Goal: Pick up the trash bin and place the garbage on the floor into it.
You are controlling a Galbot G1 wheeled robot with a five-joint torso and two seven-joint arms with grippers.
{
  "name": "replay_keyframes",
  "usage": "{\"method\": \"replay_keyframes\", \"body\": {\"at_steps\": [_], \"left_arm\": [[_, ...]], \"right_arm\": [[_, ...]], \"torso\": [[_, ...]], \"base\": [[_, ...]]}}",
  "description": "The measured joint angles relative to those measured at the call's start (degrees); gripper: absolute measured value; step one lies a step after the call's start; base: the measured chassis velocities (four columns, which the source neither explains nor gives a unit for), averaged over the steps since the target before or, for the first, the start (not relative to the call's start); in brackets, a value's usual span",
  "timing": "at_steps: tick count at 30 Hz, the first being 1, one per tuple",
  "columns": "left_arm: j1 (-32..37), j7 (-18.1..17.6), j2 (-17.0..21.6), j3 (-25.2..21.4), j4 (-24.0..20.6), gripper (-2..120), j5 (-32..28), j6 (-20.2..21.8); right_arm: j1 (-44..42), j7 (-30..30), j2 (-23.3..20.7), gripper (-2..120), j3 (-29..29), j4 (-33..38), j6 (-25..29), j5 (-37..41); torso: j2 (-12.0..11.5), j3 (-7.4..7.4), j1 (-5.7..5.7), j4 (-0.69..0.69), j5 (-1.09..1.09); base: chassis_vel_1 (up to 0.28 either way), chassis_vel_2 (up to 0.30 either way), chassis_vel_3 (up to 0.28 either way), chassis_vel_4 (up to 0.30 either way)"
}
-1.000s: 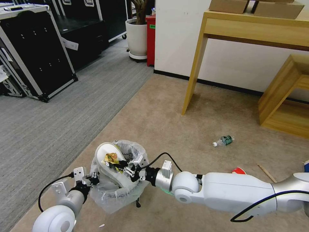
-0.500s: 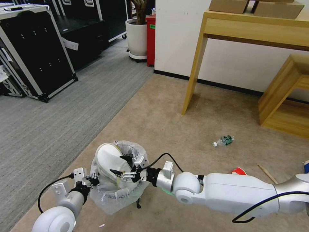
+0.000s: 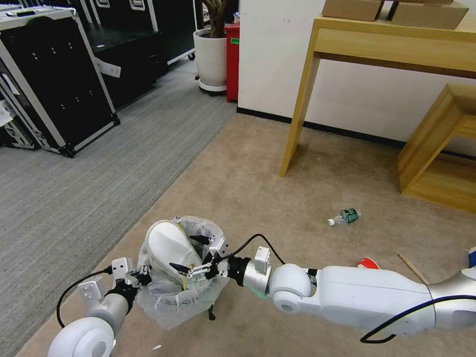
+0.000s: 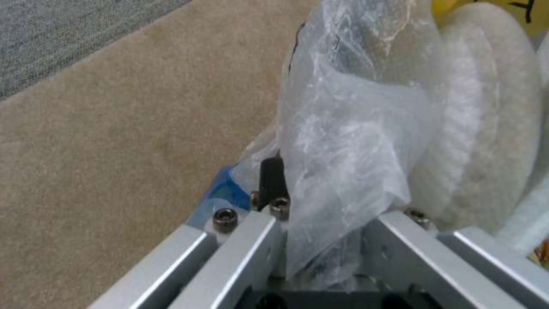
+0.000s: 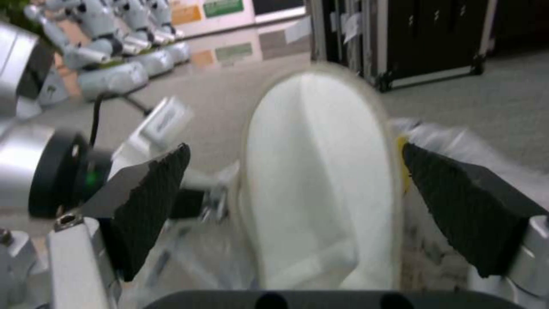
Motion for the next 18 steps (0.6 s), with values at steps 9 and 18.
{"method": "replay_keyframes", "body": {"at_steps": [9, 18], "left_arm": [[0.1, 0.0, -0.1, -0.1, 0.2, 1, 0.1, 0.0], [0.6, 0.0, 0.2, -0.4, 0.0, 1, 0.2, 0.0]], "right_arm": [[-2.3, 0.9, -0.8, 96, 9.4, 2.8, -1.0, 2.4], [-7.5, 2.3, -2.1, 98, 22.5, 5.0, -2.4, 4.8]], "torso": [[0.0, 0.0, 0.0, 0.0, -0.01], [0.0, 0.0, 0.0, 0.0, 0.0]], "base": [[0.0, 0.0, 0.0, 0.0], [0.0, 0.0, 0.0, 0.0]]}}
